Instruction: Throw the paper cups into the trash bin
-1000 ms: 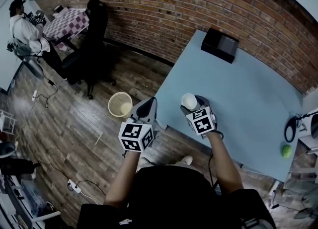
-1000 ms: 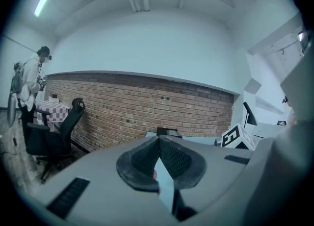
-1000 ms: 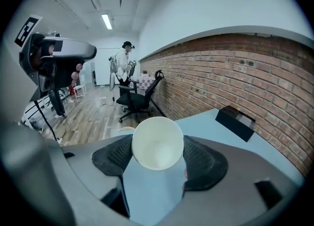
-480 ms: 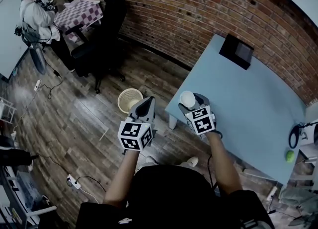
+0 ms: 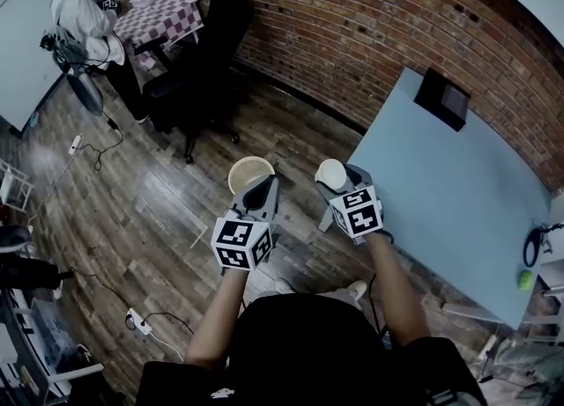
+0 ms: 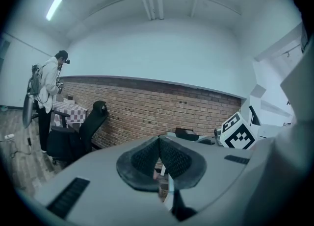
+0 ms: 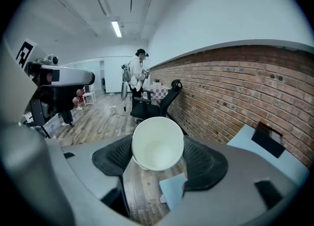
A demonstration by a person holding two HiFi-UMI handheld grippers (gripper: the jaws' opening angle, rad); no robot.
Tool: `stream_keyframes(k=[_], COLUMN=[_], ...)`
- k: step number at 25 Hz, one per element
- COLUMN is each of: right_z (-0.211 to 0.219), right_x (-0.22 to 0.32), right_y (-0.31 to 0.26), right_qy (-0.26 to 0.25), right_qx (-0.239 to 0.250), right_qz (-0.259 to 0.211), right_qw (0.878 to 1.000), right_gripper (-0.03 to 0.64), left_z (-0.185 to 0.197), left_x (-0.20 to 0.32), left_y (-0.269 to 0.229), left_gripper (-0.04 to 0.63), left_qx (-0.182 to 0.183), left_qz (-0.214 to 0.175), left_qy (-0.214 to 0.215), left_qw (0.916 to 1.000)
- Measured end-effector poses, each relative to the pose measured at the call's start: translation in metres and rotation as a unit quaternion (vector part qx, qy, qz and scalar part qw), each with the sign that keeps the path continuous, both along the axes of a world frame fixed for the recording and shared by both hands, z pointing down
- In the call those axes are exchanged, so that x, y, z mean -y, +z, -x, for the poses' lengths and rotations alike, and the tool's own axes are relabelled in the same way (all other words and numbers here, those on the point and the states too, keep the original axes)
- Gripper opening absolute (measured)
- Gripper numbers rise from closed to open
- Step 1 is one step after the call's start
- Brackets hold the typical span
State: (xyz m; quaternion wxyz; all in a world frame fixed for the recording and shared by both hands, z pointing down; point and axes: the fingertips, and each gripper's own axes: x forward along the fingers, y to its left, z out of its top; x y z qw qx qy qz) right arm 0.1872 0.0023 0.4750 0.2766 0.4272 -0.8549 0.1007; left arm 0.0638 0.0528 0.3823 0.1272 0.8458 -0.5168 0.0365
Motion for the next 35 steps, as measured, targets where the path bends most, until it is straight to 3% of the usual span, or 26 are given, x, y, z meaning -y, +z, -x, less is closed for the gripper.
stream_keyframes(k=[13,24,35], right_z=[0.095,0.144,0.195], right_x=[-0.001,0.016,0.073], right_y=[0.001,-0.007,-0.002], right_qy=[-0.033,-0.080,-0.112], right_qx=[-0.009,-0.003,0.006], right_qz=[0.004,-0.005,0.002], right_qw=[0.999,0.997,0.994], right_gripper=[0.327,0.325,0.327], left_z=[0.106,0.149,0.189], left_x=[-0.008,-0.005,0.048], left_y=[-0.002,0.013,0.021], left_gripper=[0.003,0.003,0.003], left_qx=[-0.006,-0.011,-0.012], left_qz=[-0.004,0.015,0.024], left_qy=[-0.044,-0.091,-0.117], left_qw=[0.9990,0.9957,0.9928])
